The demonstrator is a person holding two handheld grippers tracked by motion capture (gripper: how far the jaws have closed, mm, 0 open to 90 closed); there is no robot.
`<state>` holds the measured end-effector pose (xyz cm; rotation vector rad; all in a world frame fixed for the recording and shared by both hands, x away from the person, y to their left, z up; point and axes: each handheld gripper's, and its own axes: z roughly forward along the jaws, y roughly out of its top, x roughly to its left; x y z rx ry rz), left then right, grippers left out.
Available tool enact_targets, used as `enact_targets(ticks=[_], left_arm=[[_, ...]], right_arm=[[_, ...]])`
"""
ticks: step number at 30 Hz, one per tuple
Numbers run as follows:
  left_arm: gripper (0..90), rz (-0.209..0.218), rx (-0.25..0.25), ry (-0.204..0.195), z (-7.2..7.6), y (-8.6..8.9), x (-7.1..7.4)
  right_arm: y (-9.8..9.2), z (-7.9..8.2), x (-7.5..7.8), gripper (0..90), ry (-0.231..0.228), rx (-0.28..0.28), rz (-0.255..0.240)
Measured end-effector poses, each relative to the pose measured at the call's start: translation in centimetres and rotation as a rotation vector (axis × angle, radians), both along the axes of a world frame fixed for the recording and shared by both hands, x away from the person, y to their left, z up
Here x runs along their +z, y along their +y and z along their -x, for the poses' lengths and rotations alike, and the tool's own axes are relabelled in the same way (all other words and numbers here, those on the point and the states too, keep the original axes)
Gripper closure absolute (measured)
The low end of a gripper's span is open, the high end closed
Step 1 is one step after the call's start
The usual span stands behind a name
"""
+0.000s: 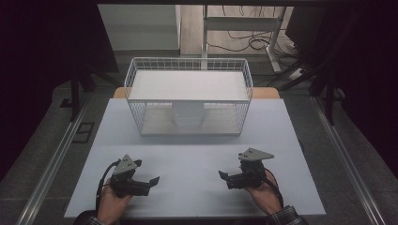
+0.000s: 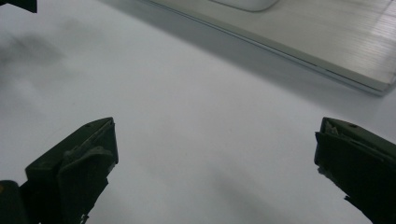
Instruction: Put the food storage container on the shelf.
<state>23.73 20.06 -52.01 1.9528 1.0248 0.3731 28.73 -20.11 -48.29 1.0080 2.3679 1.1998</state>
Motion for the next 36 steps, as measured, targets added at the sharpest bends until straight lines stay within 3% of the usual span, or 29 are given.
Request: enact_targets(ticks=[17,36], left_arm=[[4.3,0.011,0.040,0.005,0.9,1.7,-0.1],[4.0,0.018,0.082,0.009,1.8,3.2,-0.3]], right_arm=[[-3.6,1.8,-0.4,0.0,-0.016,-0.084,0.023],[-6.8,3.6,-1.3,0.0,0.007,-0.162,0.028]])
